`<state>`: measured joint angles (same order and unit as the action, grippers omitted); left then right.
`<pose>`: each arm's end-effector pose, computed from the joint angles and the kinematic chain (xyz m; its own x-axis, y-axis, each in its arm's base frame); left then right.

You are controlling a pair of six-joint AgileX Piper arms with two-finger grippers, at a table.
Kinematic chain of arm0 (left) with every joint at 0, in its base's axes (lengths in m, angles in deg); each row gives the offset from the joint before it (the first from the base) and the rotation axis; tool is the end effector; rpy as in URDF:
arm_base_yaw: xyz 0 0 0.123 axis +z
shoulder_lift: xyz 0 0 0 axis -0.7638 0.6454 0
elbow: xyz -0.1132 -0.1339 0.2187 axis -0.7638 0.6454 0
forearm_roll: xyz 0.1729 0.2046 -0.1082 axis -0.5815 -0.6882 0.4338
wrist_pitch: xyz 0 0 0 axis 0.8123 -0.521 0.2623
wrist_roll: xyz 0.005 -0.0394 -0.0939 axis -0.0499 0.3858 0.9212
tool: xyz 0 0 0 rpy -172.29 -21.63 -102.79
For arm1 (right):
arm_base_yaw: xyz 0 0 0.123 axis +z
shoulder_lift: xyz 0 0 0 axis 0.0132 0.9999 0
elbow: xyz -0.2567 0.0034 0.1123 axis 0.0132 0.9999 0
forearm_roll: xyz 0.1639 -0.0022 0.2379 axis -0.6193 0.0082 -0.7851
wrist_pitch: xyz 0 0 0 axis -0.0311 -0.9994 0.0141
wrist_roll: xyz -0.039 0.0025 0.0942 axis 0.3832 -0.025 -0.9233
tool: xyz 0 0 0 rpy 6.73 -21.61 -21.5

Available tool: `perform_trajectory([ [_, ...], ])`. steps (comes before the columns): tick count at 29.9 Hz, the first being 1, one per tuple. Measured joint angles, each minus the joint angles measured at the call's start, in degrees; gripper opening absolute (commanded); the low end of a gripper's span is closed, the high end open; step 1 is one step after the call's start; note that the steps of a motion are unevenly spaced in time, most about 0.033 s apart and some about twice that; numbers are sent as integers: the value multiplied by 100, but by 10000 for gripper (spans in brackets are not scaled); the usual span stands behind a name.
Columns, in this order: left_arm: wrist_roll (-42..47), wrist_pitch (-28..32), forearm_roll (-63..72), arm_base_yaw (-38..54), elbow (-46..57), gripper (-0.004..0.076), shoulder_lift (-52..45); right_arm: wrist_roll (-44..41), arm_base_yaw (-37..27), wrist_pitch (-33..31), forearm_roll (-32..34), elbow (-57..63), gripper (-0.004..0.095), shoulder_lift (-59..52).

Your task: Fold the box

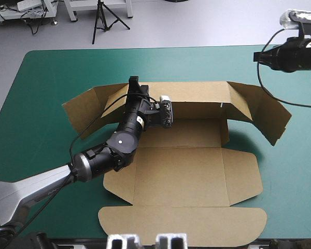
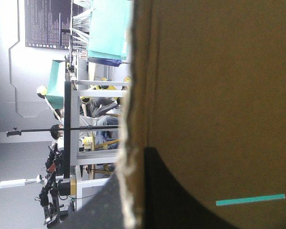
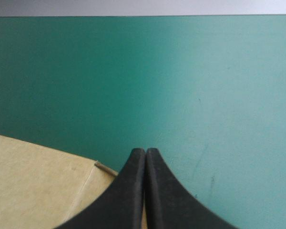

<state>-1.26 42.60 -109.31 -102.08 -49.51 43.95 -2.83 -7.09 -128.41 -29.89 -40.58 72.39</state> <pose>0.2815 -0.2613 0.2953 0.1871 0.9732 -0.1334 0.2695 0.0797 0.9597 0.3616 -0.0043 0.4528 -0.6845 0.0309 -0.7284 -0.2365 0.9357 0.2618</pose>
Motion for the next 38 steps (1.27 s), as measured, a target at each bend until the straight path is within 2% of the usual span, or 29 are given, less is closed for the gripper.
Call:
perform_trajectory([
  [6, 0, 0, -1, 0, 0, -9, 0, 78, 5, -346, -28, -367, -17, 940],
  [15, 0, -11, -1, 0, 0, -9, 0, 411, 5, -365, 11, 415, -17, 1043],
  [26, 33, -16, -1, 0, 11, -9, 0, 832, 11, -334, -3, 1309, -17, 338],
  [38, 854, -35, -1, 0, 17, -9, 0, 1201, 11, -321, -101, 2312, -16, -319],
])
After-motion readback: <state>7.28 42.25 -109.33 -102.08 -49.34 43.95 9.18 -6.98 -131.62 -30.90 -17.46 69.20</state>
